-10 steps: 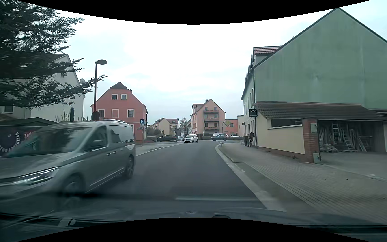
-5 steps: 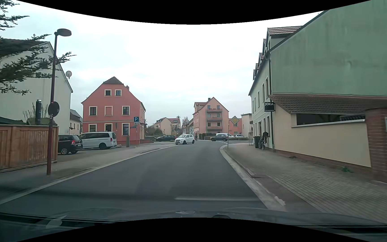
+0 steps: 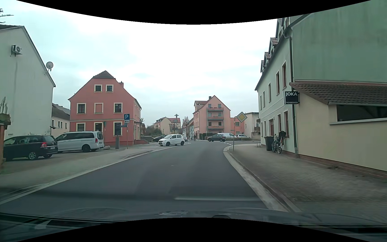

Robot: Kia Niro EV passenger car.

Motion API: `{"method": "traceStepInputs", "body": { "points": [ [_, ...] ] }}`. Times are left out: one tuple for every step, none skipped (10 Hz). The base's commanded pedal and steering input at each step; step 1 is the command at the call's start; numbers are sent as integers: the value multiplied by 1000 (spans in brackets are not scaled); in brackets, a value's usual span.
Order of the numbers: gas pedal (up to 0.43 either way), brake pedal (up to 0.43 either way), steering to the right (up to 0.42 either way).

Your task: Follow the waypoints while adhering to traffic rules and regulations

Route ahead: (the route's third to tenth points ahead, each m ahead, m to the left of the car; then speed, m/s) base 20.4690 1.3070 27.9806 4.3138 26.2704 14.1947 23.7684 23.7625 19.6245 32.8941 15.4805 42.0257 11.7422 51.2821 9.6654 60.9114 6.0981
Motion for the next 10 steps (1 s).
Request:
{"method": "traceStepInputs", "body": {
  "points": [
    [0,18,-3],
    [0,24,-3],
    [0,37,0],
    [0,43,1],
    [0,49,2],
    [0,49,4],
    [0,49,6],
    [0,43,6],
    [0,18,6],
    [0,0,7]
  ]
}}
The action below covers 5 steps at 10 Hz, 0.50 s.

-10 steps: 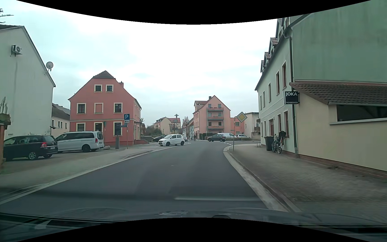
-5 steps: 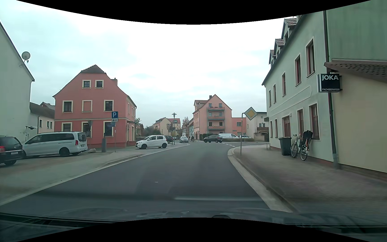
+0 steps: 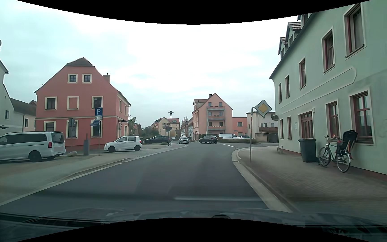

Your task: Follow the waypoints while adhering to traffic rules and regulations

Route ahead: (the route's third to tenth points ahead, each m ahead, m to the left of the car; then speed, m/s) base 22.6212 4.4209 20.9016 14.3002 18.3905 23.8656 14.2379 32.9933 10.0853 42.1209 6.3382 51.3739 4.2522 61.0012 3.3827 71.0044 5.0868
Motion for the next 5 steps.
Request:
{"method": "traceStepInputs", "body": {
  "points": [
    [0,0,8],
    [0,0,11],
    [0,0,16],
    [0,0,19],
    [0,0,19]
  ]
}}
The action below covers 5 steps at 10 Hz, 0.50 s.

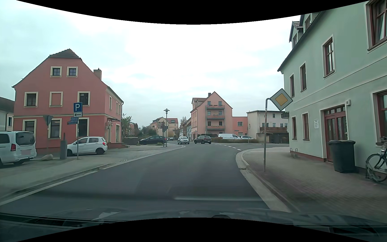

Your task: Follow the waypoints while adhering to traffic rules and regulations

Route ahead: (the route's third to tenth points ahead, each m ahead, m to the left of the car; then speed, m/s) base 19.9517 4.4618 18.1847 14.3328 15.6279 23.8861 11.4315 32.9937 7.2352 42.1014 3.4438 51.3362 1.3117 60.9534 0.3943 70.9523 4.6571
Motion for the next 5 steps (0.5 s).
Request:
{"method": "traceStepInputs", "body": {
  "points": [
    [0,0,19],
    [0,0,19],
    [0,0,19],
    [0,0,19],
    [0,0,19]
  ]
}}
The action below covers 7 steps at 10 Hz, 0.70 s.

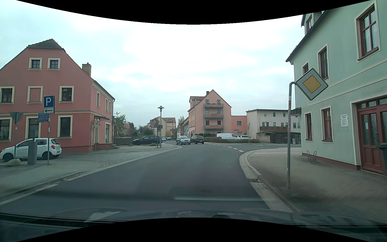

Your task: Follow the waypoints while adhering to traffic rules and regulations

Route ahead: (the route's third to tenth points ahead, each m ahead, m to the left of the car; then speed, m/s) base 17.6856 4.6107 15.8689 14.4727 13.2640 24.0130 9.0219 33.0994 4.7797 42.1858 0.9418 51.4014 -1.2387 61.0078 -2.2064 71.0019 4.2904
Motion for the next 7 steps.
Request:
{"method": "traceStepInputs", "body": {
  "points": [
    [20,0,19],
    [39,0,19],
    [39,0,19],
    [39,0,21],
    [39,0,25],
    [39,0,27],
    [59,0,28]
  ]
}}
